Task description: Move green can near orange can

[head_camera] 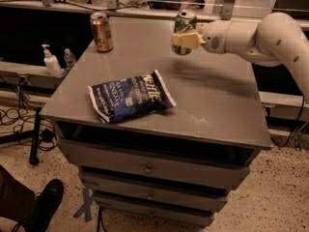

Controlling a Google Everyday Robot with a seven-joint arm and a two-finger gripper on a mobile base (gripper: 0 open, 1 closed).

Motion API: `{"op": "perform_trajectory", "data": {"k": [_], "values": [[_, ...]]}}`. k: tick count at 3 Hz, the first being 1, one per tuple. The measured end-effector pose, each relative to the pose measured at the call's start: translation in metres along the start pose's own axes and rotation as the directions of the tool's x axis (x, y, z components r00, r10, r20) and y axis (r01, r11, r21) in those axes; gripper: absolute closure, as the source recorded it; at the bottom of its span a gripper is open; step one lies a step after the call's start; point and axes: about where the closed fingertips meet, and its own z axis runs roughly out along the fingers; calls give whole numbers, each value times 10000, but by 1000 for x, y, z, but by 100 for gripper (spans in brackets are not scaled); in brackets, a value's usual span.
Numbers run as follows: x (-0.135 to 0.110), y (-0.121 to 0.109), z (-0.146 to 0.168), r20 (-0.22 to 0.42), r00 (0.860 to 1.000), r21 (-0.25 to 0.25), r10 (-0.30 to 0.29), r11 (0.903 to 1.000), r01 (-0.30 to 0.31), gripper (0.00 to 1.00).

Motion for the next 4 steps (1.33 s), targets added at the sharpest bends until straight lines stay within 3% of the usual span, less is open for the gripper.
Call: {"op": "perform_trajectory", "data": {"k": [2, 4], "values": [[-30, 4, 98, 520, 9976, -483, 458, 9979, -433, 100], [-45, 21, 164, 579, 9957, -892, 729, 9937, -676, 100]]}}
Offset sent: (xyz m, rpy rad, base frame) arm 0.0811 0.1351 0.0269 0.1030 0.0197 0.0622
